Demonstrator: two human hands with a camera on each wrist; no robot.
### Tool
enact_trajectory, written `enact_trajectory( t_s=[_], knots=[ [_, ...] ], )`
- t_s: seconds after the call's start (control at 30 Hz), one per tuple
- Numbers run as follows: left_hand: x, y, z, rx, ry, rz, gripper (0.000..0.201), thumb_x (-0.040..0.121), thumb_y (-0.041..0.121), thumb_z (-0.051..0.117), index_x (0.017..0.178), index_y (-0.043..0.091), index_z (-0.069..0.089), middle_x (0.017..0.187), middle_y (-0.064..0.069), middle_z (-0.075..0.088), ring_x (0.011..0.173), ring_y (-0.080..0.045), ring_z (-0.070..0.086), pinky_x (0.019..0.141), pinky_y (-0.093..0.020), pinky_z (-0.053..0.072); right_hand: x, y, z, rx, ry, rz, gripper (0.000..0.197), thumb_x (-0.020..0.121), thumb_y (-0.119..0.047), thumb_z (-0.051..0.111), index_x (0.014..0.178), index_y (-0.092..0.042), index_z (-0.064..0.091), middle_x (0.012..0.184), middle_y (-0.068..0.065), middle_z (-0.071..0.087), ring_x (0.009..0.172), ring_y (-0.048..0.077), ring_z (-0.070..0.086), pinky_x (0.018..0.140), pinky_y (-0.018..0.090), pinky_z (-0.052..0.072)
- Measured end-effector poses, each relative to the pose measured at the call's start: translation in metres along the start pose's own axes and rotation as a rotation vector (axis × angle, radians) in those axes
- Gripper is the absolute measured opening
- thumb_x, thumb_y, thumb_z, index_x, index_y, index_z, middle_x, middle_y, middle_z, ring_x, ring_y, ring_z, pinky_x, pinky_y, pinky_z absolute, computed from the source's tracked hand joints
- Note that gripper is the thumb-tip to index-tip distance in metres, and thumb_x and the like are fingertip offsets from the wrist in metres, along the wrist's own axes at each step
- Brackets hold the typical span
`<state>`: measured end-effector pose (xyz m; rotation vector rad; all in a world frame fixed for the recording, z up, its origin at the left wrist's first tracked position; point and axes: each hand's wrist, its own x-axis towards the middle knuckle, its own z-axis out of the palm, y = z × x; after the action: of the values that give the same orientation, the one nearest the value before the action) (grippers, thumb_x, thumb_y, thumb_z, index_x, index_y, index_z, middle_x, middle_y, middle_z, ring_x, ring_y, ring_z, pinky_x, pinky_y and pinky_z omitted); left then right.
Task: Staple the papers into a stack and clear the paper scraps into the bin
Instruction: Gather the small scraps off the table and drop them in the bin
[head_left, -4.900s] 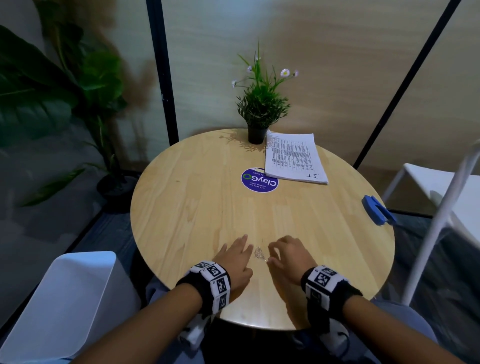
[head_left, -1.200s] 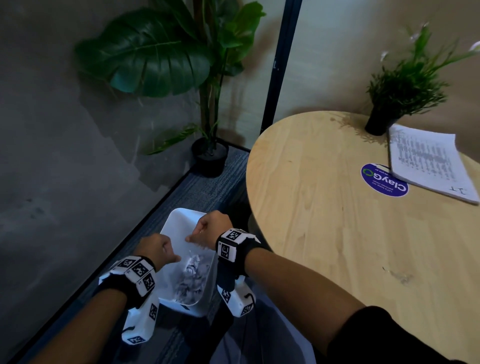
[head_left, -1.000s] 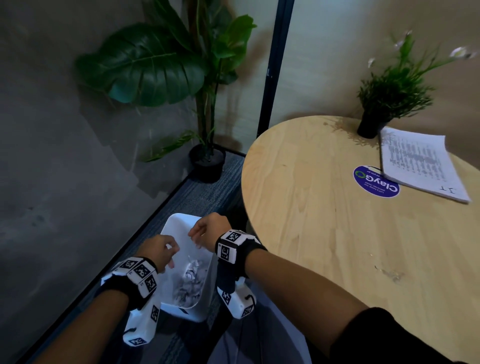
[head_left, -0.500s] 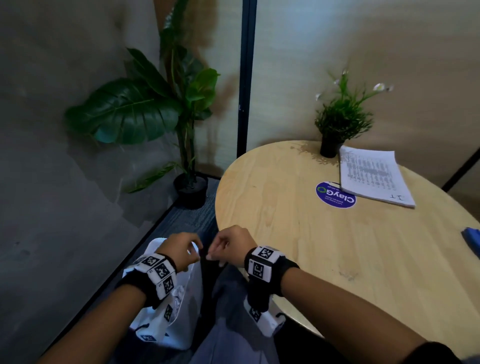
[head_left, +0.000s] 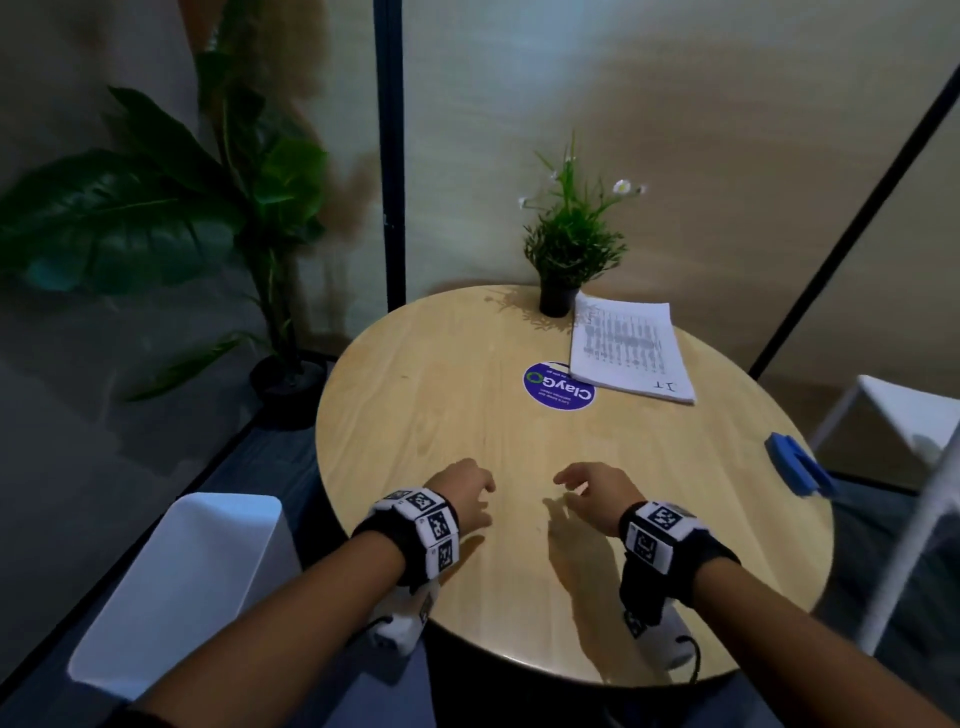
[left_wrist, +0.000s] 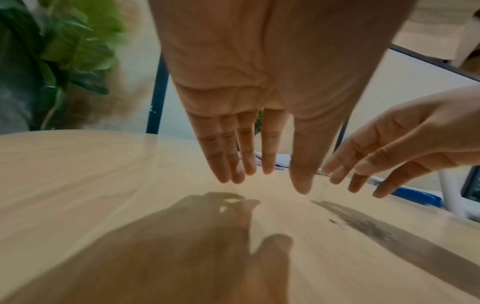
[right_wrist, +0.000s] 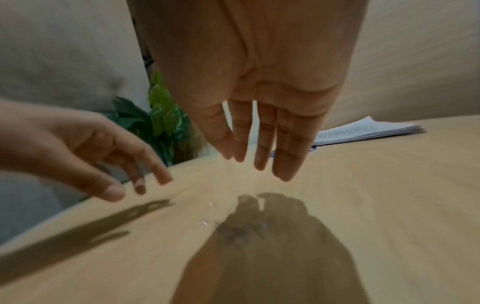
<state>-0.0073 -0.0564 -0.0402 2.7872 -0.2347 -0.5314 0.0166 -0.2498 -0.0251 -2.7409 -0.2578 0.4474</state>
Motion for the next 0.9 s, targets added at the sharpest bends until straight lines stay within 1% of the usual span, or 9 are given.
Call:
enact_trajectory(
  t_s=[0.07, 0.1, 0.17, 0.27, 0.33, 0.53, 0.67, 0.77, 0.9],
  knots=[
    [0.008, 0.012, 0.01, 0.089, -0.075, 0.018, 0.069, 0.087, 0.041, 0.061, 0.14, 0.004, 0.036, 0.151, -0.014, 0.025, 0.134, -0.031, 0.037, 0.11, -0.039, 0.036, -0.005, 0.016, 0.005, -0.151, -0.126, 0.008, 0.046, 0.095, -0.014, 0.043, 0.141, -0.015, 0.039, 0.143, 0.013, 0.041, 0.129, 0.028, 0.044, 0.104, 0.029, 0.035],
    [0.01, 0.017, 0.015, 0.14, -0.121, 0.026, 0.081, 0.087, 0.047, 0.057, 0.145, 0.002, 0.024, 0.157, -0.014, 0.012, 0.141, -0.03, 0.026, 0.115, -0.041, 0.029, -0.008, 0.023, 0.009, -0.228, -0.179, 0.013, 0.051, 0.096, -0.012, 0.041, 0.145, -0.014, 0.03, 0.149, 0.014, 0.031, 0.134, 0.03, 0.037, 0.108, 0.032, 0.032],
    [0.01, 0.023, 0.024, 0.228, -0.19, 0.033, 0.094, 0.088, 0.056, 0.048, 0.15, 0.002, 0.002, 0.16, -0.01, -0.01, 0.148, -0.028, 0.003, 0.12, -0.045, 0.015, -0.015, 0.031, 0.018, -0.363, -0.205, 0.026, 0.053, 0.096, -0.012, 0.039, 0.147, -0.01, 0.021, 0.154, 0.013, 0.018, 0.141, 0.033, 0.022, 0.114, 0.04, 0.025],
    [0.007, 0.027, 0.037, 0.302, -0.219, 0.045, 0.097, 0.088, 0.063, 0.041, 0.15, 0.005, -0.007, 0.158, -0.007, -0.021, 0.148, -0.026, -0.01, 0.12, -0.047, 0.007, -0.028, 0.033, 0.029, -0.489, -0.257, 0.08, 0.059, 0.098, -0.017, 0.032, 0.15, -0.008, 0.004, 0.159, 0.009, -0.005, 0.146, 0.032, -0.003, 0.118, 0.046, 0.009],
    [0.005, 0.031, 0.046, 0.315, -0.226, 0.071, 0.098, 0.086, 0.065, 0.039, 0.15, 0.007, -0.009, 0.158, -0.005, -0.023, 0.148, -0.024, -0.012, 0.119, -0.047, 0.004, -0.034, 0.028, 0.036, -0.542, -0.321, 0.078, 0.07, 0.097, -0.017, 0.036, 0.149, -0.008, -0.009, 0.158, 0.007, -0.017, 0.146, 0.03, -0.012, 0.119, 0.047, 0.003],
    [-0.005, 0.047, 0.064, 0.298, -0.234, 0.157, 0.097, 0.086, 0.066, 0.038, 0.149, 0.011, -0.011, 0.158, -0.004, -0.02, 0.148, -0.022, -0.012, 0.119, -0.046, 0.002, -0.046, 0.012, 0.059, -0.53, -0.322, 0.005, 0.084, 0.094, -0.035, 0.046, 0.148, -0.011, -0.013, 0.157, 0.004, -0.022, 0.145, 0.03, -0.016, 0.117, 0.05, 0.0],
    [-0.001, 0.05, 0.054, 0.233, -0.2, 0.08, 0.098, 0.086, 0.066, 0.038, 0.149, 0.009, -0.012, 0.158, -0.005, -0.021, 0.148, -0.021, -0.012, 0.12, -0.045, 0.003, -0.035, 0.012, 0.048, -0.452, -0.265, 0.06, 0.077, 0.096, -0.029, 0.045, 0.149, -0.012, -0.008, 0.158, 0.006, -0.019, 0.146, 0.032, -0.014, 0.118, 0.05, 0.003],
    [0.007, 0.047, 0.046, 0.224, -0.191, -0.007, 0.1, 0.086, 0.066, 0.039, 0.149, 0.008, -0.012, 0.158, -0.006, -0.02, 0.148, -0.022, -0.011, 0.12, -0.046, 0.003, -0.017, 0.018, 0.036, -0.407, -0.205, 0.114, 0.071, 0.097, -0.026, 0.043, 0.15, -0.021, -0.003, 0.158, 0.006, -0.017, 0.145, 0.035, -0.014, 0.117, 0.054, 0.002],
    [0.01, 0.04, 0.048, 0.267, -0.215, 0.011, 0.097, 0.086, 0.066, 0.04, 0.15, 0.012, -0.01, 0.158, -0.005, -0.02, 0.148, -0.023, -0.012, 0.12, -0.048, 0.003, -0.004, 0.028, 0.032, -0.484, -0.244, 0.039, 0.084, 0.088, -0.043, 0.057, 0.148, -0.035, -0.002, 0.158, 0.007, -0.018, 0.143, 0.038, -0.018, 0.114, 0.06, 0.0]
  ],
)
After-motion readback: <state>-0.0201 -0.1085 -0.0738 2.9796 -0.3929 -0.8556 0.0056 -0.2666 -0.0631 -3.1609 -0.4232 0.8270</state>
